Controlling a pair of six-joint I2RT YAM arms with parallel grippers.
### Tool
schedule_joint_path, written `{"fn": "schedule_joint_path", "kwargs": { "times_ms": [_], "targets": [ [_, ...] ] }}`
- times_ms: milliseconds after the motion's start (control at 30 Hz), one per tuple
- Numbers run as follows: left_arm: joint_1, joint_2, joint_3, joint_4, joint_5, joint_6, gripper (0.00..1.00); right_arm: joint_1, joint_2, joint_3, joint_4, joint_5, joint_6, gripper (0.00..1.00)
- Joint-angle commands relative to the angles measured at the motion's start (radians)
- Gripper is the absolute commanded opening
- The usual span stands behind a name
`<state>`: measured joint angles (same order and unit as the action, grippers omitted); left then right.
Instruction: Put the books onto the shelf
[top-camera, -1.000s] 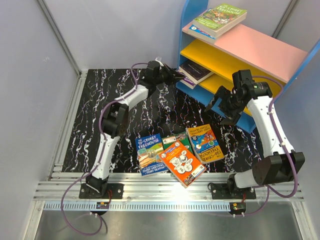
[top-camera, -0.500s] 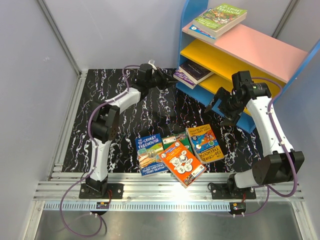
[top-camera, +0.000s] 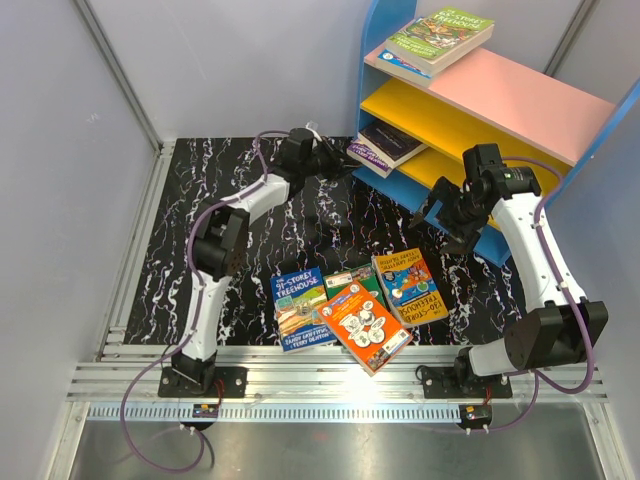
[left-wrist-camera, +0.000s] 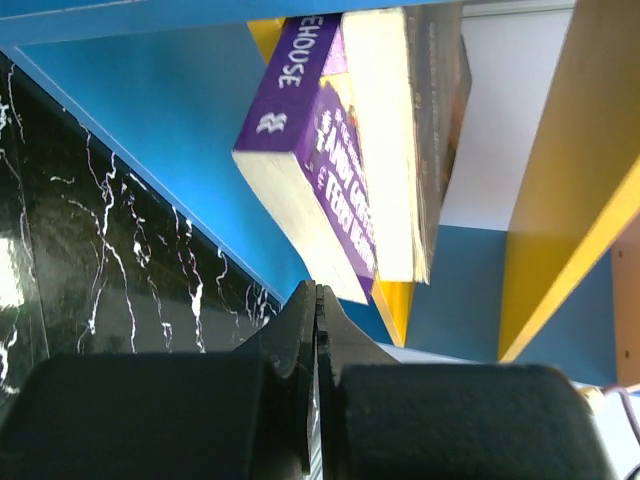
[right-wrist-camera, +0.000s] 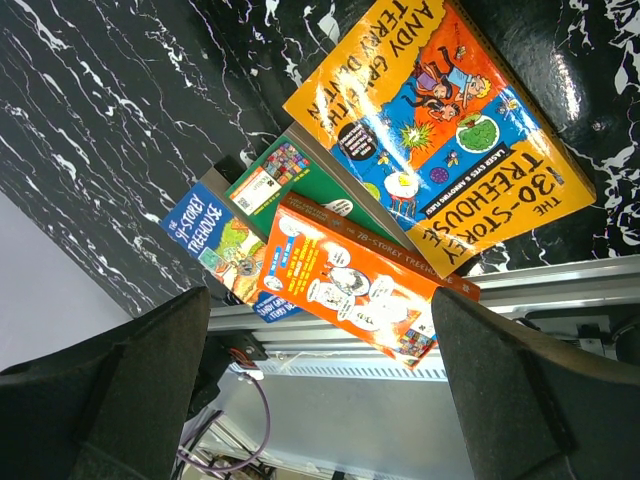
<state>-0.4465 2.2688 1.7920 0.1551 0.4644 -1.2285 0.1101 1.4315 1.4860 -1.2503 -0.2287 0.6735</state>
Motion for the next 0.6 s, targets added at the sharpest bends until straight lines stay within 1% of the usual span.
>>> {"fn": "schedule_joint_path", "kwargs": {
  "times_ms": [0, 167, 333, 433, 567],
  "targets": [
    [-0.014, 0.047, 0.090, 0.009, -0.009, 0.015, 0.00, -0.010, -0.023, 0.008, 0.003, 0.011, -0.022, 1.00],
    [-0.015, 0.136, 0.191, 0.001, -0.016, -0.005, 0.00, -0.016, -0.014, 0.023, -0.017, 0.026, -0.028, 1.00],
    [-0.011, 0.208, 0.342, -0.020, -0.032, -0.034, 0.00, -0.020, -0.008, 0.037, -0.028, 0.034, -0.028, 1.00],
    [-0.006, 0.247, 0.401, -0.023, -0.041, -0.057, 0.00, -0.021, 0.000, 0.037, -0.026, 0.035, -0.025, 1.00],
    [0.011, 0.273, 0.438, -0.023, -0.038, -0.075, 0.00, -0.023, 0.004, 0.031, -0.020, 0.032, -0.017, 1.00]
  ]
}}
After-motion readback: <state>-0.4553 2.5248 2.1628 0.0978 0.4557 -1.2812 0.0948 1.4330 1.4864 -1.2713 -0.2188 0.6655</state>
